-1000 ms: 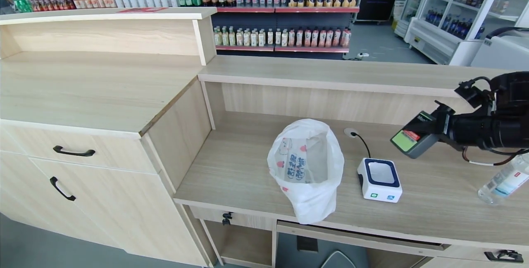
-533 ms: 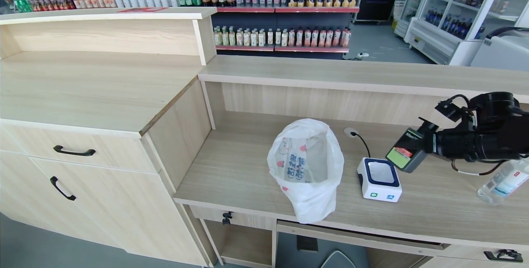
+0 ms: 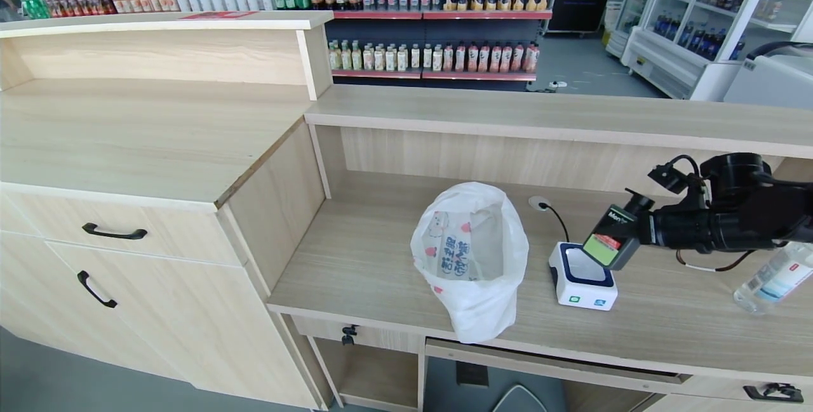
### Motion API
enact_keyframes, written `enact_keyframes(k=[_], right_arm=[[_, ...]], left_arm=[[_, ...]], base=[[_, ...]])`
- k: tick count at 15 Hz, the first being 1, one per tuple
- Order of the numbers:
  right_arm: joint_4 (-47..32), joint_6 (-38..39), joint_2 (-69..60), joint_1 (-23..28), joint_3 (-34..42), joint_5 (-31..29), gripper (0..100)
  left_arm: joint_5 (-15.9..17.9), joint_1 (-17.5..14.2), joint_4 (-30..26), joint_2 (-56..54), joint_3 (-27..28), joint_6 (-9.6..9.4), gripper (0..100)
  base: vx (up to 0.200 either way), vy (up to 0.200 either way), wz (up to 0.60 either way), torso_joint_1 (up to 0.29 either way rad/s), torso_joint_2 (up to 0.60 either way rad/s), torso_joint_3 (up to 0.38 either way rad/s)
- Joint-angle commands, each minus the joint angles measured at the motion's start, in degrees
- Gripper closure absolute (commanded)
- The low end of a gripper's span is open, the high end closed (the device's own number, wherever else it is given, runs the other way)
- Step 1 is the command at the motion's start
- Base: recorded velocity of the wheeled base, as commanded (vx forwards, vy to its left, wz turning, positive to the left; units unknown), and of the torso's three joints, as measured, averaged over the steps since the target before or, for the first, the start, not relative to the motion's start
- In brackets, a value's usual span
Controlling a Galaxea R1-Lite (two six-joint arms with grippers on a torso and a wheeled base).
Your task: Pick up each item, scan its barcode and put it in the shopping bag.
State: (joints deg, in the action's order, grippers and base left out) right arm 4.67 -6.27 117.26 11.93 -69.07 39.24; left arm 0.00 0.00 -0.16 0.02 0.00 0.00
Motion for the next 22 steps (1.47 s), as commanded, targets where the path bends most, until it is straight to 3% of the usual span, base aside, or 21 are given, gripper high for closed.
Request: enact_keyframes(k=[1,22], right_arm=[[-0.01,-0.06,1.57,-0.07,0.08,0.05,100],[2.89,-1.38,6.66,-2.53,-4.14,2.95,100]], left_arm=[[0.00,0.00,-0.02,-0.02,0.00,0.00,0],[0.00,0.00,-0.02,-0.02,0.00,0.00,0]], base=[[0.000,0.000,0.00,0.000,0.00,0.000],[0.000,0.000,0.00,0.000,0.00,0.000]])
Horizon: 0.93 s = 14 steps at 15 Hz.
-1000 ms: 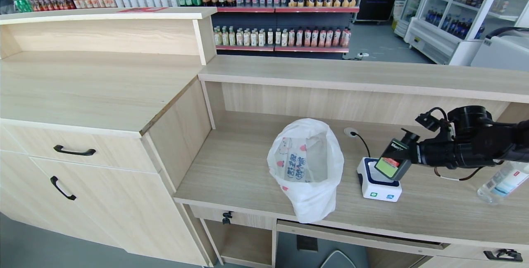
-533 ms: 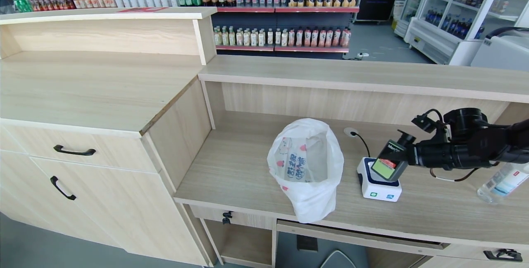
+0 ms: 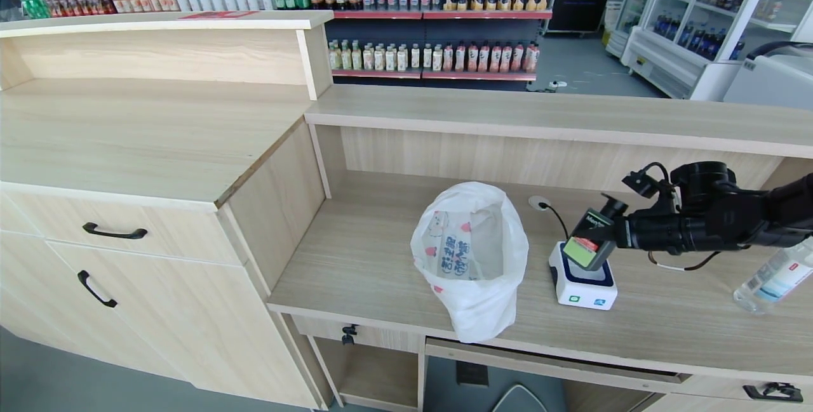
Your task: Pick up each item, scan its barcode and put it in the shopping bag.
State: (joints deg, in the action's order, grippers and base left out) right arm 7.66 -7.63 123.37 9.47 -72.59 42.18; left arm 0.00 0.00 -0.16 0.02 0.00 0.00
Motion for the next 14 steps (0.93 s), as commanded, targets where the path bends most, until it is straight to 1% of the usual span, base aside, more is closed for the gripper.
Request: enact_keyframes(k=[1,10,11,13,14], right_arm=[[-0.01,-0.02,0.73,-0.07,-0.97,0.01,100],[0.17,-0.10,0.82,-1.21,-1.32,0.01,100],[2.28,-1.33,-0.41,-1.30,-0.35,0.01,100],[9.22,-6.17,-6.74,-0.68,6.41,-0.78,100],[13.53,-10.21,-11.22,0.90,11.86,-1.49,100]], left_arm=[[0.00,0.00,-0.02,-0.02,0.00,0.00,0],[0.00,0.00,-0.02,-0.02,0.00,0.00,0],[0.00,0.00,-0.02,-0.02,0.00,0.00,0],[0.00,0.00,-0.02,-0.02,0.00,0.00,0],[0.00,0.00,-0.02,-0.02,0.00,0.00,0]], base=[[0.000,0.000,0.00,0.000,0.00,0.000],[0.000,0.000,0.00,0.000,0.00,0.000],[0.000,0.000,0.00,0.000,0.00,0.000],[0.000,0.000,0.00,0.000,0.00,0.000],[0.000,0.000,0.00,0.000,0.00,0.000]])
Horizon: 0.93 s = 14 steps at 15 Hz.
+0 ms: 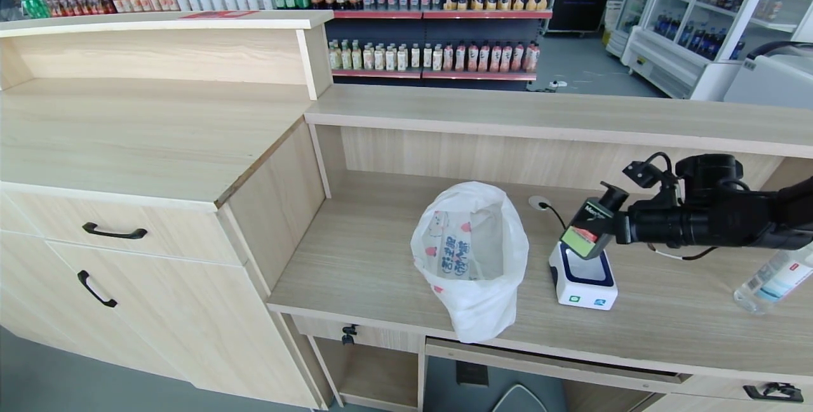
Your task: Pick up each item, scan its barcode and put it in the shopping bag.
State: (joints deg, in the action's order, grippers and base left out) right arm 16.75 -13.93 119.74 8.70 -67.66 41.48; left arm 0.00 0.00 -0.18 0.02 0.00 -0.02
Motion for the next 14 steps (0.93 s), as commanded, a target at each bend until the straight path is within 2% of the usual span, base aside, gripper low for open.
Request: enact_keyframes(k=[1,3,5,7,10,11,12,14], right_arm=[[7.86,-9.53,-11.63,3.51,12.11,-2.11,100],[9.09,-19.99,-17.78,6.94,17.12,-6.24,100],[9.18,-29.48,-19.80,9.93,18.00,-6.68,100],[9.27,-30.71,-19.80,9.93,17.56,-6.50,100],[20.25,-22.36,-16.03,0.00,14.57,-10.72,100],[20.78,-14.37,-12.51,-4.57,10.88,-12.57,100],[20.78,-9.71,-9.26,-7.30,7.72,-12.92,100],[20.87,-6.63,-2.93,-10.20,4.73,-13.10,100]], left_arm=[[0.00,0.00,0.01,-0.02,0.00,0.02,0],[0.00,0.00,0.01,-0.02,0.00,0.02,0],[0.00,0.00,0.01,-0.02,0.00,0.02,0],[0.00,0.00,0.01,-0.02,0.00,0.02,0],[0.00,0.00,0.09,-0.02,0.00,0.02,0],[0.00,0.00,0.01,-0.02,0.00,0.02,0],[0.00,0.00,0.01,-0.02,0.00,0.02,0],[0.00,0.00,0.01,-0.02,0.00,0.02,0]], base=[[0.000,0.000,0.00,0.000,0.00,0.000],[0.000,0.000,0.00,0.000,0.00,0.000],[0.000,0.000,0.00,0.000,0.00,0.000],[0.000,0.000,0.60,0.002,0.00,0.005],[0.000,0.000,0.60,0.002,0.00,0.002],[0.000,0.000,0.00,0.000,0.00,0.000],[0.000,0.000,0.00,0.000,0.00,0.000],[0.000,0.000,0.00,0.000,0.00,0.000]])
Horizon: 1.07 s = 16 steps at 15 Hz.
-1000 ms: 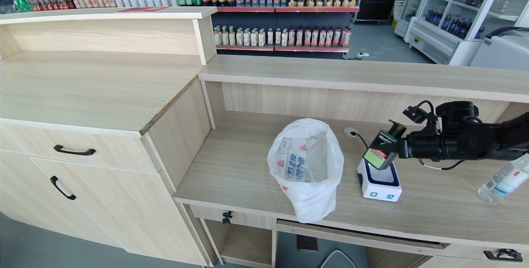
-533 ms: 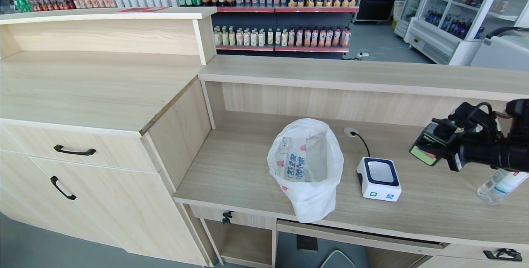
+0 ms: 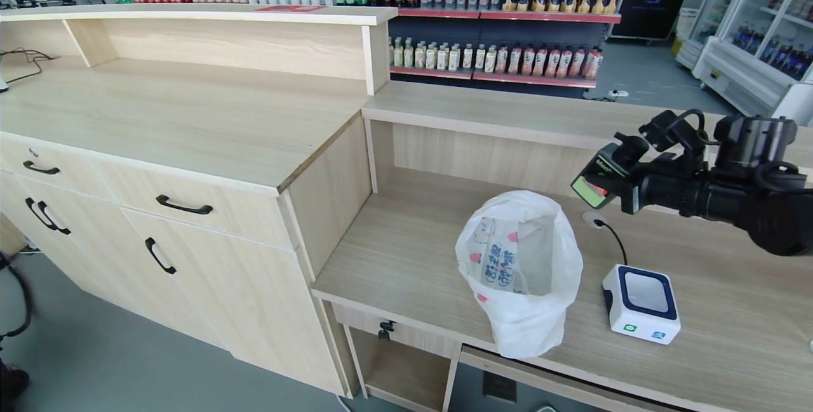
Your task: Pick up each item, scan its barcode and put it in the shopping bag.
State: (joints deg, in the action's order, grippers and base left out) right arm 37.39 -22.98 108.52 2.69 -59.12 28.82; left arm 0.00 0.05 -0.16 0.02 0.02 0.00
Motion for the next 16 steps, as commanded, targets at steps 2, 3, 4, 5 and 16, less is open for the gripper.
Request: enact_keyframes(k=[2,3,4,5,16], right_arm=[[0.76,0.83,11.01,-5.07,-2.22,-0.43,100],[0.84,0.48,12.07,-5.16,-0.73,-0.43,100],[1.11,0.30,13.12,-5.16,-0.11,-0.43,100],[1.28,0.30,13.91,-5.24,-0.11,-0.34,100],[12.09,-4.27,28.41,-6.39,-5.21,-0.43,100]], left_arm=[[0.00,-0.05,-0.02,-0.02,-0.02,0.00,0],[0.00,-0.05,-0.02,-0.02,-0.02,0.00,0],[0.00,-0.05,-0.02,-0.02,-0.02,-0.09,0],[0.00,-0.05,-0.02,-0.02,-0.02,0.00,0],[0.00,-0.05,-0.02,-0.02,-0.02,0.00,0]], base=[[0.000,0.000,0.00,0.000,0.00,0.000],[0.000,0.000,0.00,0.000,0.00,0.000],[0.000,0.000,0.00,0.000,0.00,0.000],[0.000,0.000,0.00,0.000,0.00,0.000],[0.000,0.000,0.00,0.000,0.00,0.000]])
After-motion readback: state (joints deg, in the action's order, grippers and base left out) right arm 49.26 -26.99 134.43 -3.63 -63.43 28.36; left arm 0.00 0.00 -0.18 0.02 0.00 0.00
